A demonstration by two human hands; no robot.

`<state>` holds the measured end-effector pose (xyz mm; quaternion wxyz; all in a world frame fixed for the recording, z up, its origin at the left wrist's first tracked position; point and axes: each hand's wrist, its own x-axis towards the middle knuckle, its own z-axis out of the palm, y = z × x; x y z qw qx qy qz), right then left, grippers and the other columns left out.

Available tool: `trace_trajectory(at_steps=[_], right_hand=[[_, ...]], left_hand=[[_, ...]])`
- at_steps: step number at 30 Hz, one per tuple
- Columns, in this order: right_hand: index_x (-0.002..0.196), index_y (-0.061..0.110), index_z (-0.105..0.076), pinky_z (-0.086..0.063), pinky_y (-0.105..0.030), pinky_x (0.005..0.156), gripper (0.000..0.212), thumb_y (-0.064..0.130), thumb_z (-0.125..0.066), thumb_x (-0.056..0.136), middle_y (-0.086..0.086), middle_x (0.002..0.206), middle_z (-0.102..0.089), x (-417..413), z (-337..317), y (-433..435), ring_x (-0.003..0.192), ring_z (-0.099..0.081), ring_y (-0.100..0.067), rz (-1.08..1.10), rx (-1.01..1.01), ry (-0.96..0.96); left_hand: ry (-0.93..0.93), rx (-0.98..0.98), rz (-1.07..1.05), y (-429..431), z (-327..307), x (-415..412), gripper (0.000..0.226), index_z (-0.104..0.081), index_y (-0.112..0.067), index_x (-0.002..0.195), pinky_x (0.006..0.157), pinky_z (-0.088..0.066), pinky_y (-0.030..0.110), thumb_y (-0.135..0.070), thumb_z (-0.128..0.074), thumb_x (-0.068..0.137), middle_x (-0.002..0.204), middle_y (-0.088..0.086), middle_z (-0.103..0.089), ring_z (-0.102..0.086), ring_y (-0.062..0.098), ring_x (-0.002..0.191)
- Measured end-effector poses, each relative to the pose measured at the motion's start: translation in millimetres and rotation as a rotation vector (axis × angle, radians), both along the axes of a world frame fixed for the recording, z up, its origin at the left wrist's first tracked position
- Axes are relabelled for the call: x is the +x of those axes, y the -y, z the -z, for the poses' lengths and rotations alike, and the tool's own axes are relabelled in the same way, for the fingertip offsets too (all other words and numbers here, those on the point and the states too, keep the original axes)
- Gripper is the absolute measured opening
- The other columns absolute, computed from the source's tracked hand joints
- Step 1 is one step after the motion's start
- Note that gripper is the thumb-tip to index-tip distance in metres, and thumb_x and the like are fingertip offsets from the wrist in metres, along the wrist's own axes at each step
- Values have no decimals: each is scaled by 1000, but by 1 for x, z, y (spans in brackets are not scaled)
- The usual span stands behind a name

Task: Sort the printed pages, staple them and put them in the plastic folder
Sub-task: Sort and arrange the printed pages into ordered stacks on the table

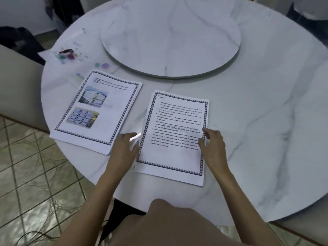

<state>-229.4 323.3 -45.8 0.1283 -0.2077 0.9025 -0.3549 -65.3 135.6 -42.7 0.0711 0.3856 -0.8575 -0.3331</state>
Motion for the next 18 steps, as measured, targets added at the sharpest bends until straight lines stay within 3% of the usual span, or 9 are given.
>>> trace_trajectory(at_steps=[4, 7, 11, 18], right_hand=[[120, 9, -57, -24, -7, 81, 29, 11, -54, 91, -10, 120, -53, 4, -6, 26, 111, -49, -20, -98, 16, -54], [119, 11, -57, -30, -19, 92, 28, 14, -55, 91, -7, 121, -53, 15, -9, 54, 114, -48, -20, -122, 42, -79], [120, 12, -56, -32, -26, 94, 31, 17, -56, 90, -7, 121, -53, 34, -11, 101, 114, -47, -21, -128, 78, -104], [121, 12, -55, -37, -38, 98, 33, 18, -57, 89, -7, 123, -52, 62, -14, 192, 116, -47, -22, -120, 105, -102]], left_hand=[[11, -78, 90, 29, -6, 7, 36, -49, -15, 128, 90, -33, 25, -21, -51, 93, 131, 7, -48, -43, 23, 120], [6, -101, 161, 61, -11, 14, 38, -47, -13, 130, 92, -37, 27, -21, -52, 93, 131, 7, -49, -44, 23, 119], [17, -133, 264, 110, -11, 23, 42, -45, -11, 134, 104, -34, 33, -16, -51, 93, 136, 9, -47, -41, 25, 127], [-4, -140, 366, 202, -9, 33, 44, -46, -9, 133, 101, -37, 36, -13, -53, 91, 133, 12, -49, -45, 29, 124]])
